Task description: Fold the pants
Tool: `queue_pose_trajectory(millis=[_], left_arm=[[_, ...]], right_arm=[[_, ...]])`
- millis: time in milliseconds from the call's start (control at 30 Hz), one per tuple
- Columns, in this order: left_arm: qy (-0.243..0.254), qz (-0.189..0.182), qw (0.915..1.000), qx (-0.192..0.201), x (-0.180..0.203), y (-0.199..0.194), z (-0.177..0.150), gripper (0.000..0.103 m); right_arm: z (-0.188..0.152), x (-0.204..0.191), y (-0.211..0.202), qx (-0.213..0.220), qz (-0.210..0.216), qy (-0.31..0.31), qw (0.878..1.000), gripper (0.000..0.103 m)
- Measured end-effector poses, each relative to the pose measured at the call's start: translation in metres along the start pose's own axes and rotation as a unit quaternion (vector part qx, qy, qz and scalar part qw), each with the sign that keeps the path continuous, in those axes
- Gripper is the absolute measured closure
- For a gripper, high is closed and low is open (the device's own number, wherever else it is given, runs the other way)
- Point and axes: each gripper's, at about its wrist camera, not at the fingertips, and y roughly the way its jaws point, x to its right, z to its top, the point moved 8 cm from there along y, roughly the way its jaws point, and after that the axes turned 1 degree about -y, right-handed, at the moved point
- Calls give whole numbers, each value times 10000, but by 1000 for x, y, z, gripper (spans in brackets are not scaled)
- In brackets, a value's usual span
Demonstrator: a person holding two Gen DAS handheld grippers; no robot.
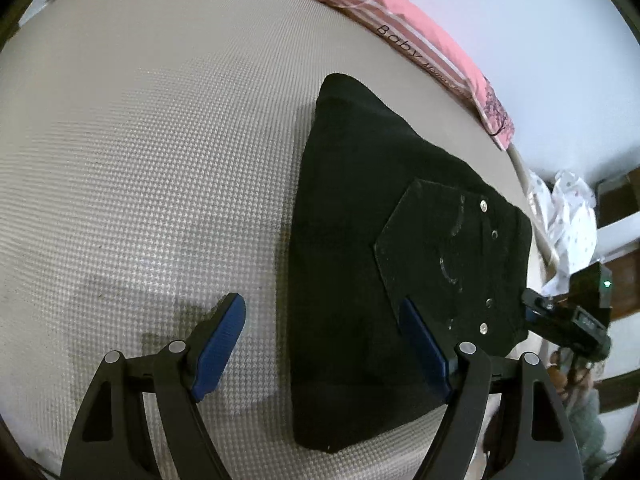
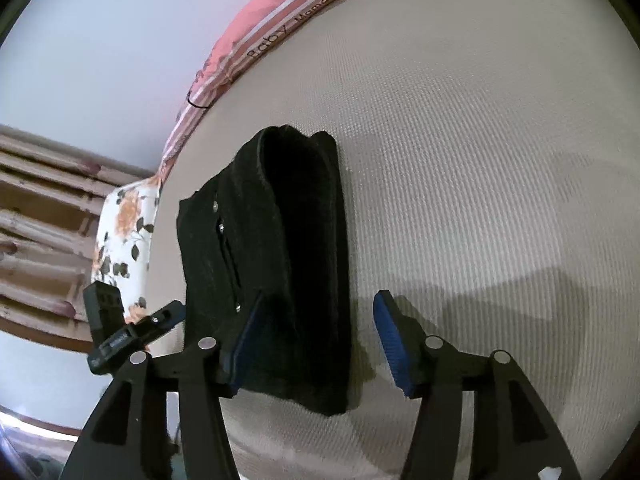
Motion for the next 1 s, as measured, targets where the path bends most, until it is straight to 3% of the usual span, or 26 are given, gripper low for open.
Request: queue_pose_trajectory(millis=[200,367,467,667,833,900,967,1000], left_arm=[[-119,-334,9992,-178,-3,4,12,24],[-302,-826,9957,-300,-5,8,20,24],[-346,-1039,9933,-374,-7,11,27,24],[-359,-1388,9887,-444,-5,17,38,24],[-109,-1359,9898,-417,6,24,45,24],[-65,-1258,9915,-334,9,24,45,25],[33,-1025,9945,-227,8,23,41,46],[100,-821,9964,-174,5,23,39,52]], right_arm=[[5,2,16,-257,396,-149,9988,49],[8,3,21,-322,821,-152,9960,49],[7,-2,29,-478,1085,-155,9928,54],[16,-9,40,-609,1284,-143,9897,55],[25,-17,49,-578,1350,-172,9890,56],[26,-18,53,-561,1306,-130,9898,63],[25,-18,53,-529,1266,-99,9905,66],[24,-18,52,-481,1216,-50,9914,66]])
